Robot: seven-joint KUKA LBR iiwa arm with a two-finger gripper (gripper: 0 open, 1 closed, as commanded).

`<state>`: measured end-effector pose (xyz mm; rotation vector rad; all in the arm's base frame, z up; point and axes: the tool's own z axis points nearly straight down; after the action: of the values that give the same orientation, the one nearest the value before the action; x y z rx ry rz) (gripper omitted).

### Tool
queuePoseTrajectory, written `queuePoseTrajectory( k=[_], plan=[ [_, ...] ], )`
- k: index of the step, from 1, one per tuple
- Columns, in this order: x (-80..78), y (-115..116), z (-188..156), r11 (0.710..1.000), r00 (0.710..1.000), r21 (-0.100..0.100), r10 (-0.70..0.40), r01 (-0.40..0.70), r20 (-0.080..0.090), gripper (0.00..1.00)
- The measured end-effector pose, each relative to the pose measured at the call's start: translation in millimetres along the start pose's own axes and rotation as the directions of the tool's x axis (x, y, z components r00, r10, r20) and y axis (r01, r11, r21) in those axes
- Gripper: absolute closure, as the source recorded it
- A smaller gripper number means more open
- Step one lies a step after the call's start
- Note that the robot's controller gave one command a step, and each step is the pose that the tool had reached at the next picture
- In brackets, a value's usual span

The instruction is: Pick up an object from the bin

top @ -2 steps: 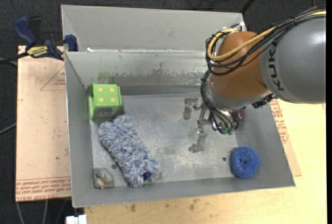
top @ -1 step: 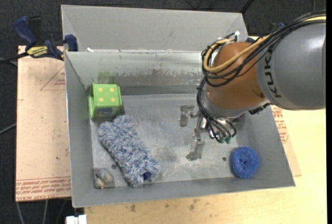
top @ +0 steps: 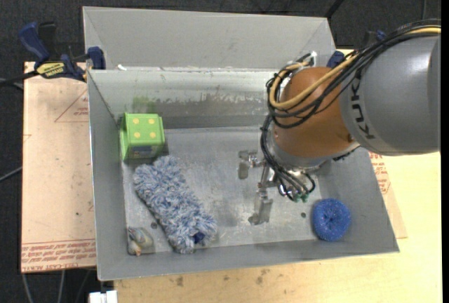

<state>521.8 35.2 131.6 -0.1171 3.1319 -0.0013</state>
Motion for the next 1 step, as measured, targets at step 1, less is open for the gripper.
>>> queuePoseTrajectory(
  k=[1],
  plan=[
    [12.1,17.6,39.0,0.996,0.996,-0.005,-0.089,0.089,-0.013,0.00]
  ],
)
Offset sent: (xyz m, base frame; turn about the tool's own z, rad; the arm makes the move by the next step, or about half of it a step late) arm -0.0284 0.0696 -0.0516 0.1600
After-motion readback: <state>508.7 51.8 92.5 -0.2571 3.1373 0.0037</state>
